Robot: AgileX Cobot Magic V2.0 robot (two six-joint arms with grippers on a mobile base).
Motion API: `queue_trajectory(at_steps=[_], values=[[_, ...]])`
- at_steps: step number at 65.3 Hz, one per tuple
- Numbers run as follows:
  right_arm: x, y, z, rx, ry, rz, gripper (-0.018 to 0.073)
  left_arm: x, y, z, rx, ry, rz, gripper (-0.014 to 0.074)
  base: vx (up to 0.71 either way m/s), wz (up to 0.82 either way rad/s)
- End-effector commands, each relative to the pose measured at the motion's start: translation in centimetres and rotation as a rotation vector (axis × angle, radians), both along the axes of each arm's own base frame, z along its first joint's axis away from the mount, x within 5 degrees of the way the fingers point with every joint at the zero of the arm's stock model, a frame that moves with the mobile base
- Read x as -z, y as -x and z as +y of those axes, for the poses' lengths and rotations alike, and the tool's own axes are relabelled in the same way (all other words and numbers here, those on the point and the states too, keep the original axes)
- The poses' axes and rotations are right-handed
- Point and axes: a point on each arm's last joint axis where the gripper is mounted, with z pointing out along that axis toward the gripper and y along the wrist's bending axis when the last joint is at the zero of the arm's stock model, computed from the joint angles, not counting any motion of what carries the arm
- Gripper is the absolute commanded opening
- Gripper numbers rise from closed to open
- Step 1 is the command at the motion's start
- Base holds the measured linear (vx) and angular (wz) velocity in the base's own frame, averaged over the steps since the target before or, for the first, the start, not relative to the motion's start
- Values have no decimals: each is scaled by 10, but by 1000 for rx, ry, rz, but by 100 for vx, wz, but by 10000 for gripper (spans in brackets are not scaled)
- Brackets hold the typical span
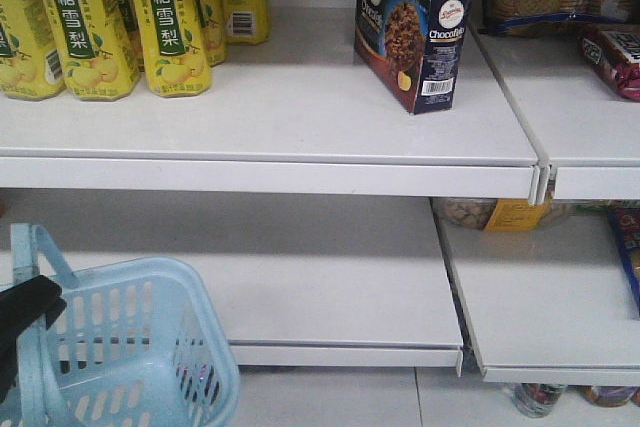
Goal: Left arm holds basket, right arm returns cookies
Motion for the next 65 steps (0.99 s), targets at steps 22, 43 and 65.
queue_trajectory(at_steps=[22,43,65], values=[[-12,0,-1,19,-18,-76,-11,-16,-9,25,-240,20,-88,0,0,0],[-12,0,-1,19,-18,-76,-11,-16,-9,38,-311,-287,-175,0,0,0],[-12,0,-1,19,-18,-76,-11,-23,8,48,-378,-605,-302,0,0,0]])
